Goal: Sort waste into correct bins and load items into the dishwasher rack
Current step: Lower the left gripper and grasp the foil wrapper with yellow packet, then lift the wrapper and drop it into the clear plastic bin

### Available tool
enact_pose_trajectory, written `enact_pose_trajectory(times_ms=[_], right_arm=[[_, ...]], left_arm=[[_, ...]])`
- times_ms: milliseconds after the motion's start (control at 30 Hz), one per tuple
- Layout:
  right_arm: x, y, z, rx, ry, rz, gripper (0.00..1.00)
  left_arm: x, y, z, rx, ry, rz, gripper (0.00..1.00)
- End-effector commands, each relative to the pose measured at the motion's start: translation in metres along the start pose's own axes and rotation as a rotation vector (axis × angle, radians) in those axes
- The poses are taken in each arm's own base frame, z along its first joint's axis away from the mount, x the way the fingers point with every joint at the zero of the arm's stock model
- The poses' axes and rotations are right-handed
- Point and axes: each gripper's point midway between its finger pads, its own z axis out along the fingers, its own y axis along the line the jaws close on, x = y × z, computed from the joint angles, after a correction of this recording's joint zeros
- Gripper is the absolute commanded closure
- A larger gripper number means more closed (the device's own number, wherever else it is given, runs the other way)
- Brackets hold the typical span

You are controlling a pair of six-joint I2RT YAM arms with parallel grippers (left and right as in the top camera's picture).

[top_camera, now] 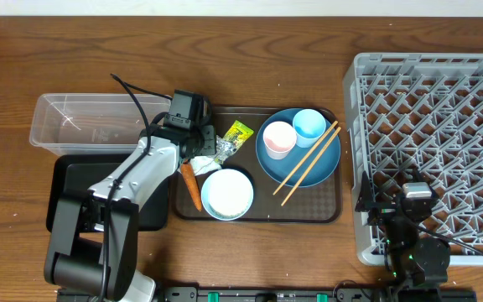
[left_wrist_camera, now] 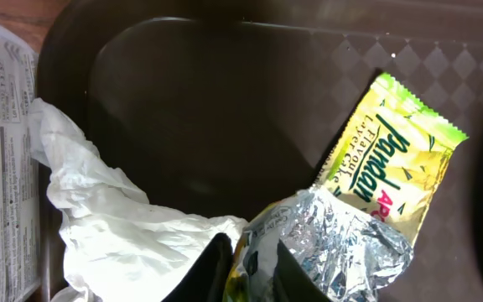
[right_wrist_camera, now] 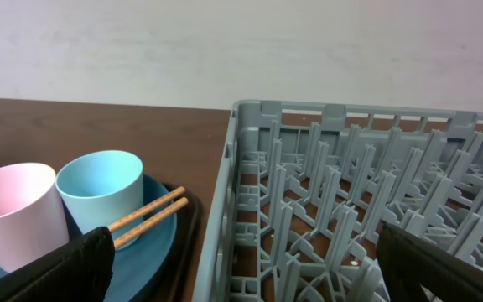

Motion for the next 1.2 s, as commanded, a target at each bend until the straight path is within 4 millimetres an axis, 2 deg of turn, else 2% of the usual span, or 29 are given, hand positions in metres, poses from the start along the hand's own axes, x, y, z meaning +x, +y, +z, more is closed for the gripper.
enact_pose_trajectory(times_ms=[0,367,500,800,1000,1167], right_arm=[[0.002,-0.002,0.000,0.008,0.005,0.014,0.01],[0.002,-0.002,0.000,0.008,0.005,0.014,0.01],[0.002,-0.002,0.000,0.008,0.005,0.014,0.01],[0.002,-0.002,0.000,0.008,0.005,0.014,0.01],[0.002,-0.002,0.000,0.008,0.005,0.014,0.01],[0.002,-0.002,0.000,0.008,0.005,0.014,0.01]], left_arm=[[0.004,0.007,0.002,-0.024,0.006,-0.021,0.77],[-0.002,0.006,0.002,-0.025,-0.016,0.002,0.80],[-0.005,0.005,0.002,-0.023,-0.029,0.088,0.94],[-0.014,0.002,0.000,-0.012,-0.066,0.089,0.94],[-0.030,-0.004,-0.012,0.007,-0.137,0.093,0.94],[-0.053,-0.012,-0.032,0.035,-0.241,0.099,0.94]])
